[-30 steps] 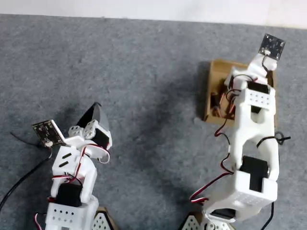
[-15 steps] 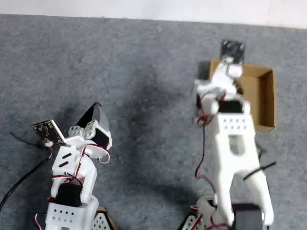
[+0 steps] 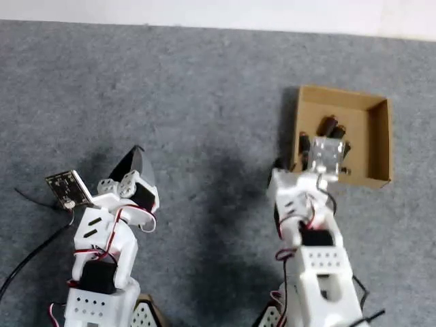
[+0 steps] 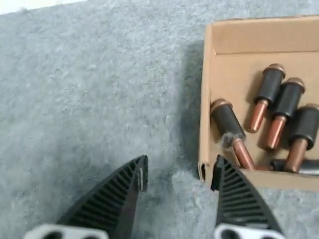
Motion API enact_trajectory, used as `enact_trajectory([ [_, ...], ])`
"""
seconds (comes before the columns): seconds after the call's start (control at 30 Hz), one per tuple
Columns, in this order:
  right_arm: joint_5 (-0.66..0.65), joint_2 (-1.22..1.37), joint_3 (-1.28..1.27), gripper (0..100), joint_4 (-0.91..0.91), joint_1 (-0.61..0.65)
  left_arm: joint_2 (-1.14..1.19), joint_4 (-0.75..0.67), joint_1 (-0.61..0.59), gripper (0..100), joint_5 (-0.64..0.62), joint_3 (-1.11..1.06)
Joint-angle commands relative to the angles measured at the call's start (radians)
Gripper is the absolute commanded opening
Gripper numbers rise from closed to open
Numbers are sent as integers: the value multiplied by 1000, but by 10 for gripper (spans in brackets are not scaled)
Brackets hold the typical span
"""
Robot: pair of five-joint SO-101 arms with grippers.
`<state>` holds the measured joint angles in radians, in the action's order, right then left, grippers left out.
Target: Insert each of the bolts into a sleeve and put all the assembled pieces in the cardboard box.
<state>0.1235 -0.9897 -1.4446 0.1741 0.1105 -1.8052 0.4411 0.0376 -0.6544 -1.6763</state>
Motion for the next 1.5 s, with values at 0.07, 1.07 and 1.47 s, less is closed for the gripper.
enact_trajectory([
  [0.07, 5, -239, -130, 190, -31, -7, -4, 3, -12, 7, -3, -21],
  [1.07, 3, -796, -386, 190, 955, -36, -4, 2, -12, 7, -3, -21],
  [1.47, 3, -796, -386, 190, 955, -36, -4, 6, -12, 7, -3, -21],
])
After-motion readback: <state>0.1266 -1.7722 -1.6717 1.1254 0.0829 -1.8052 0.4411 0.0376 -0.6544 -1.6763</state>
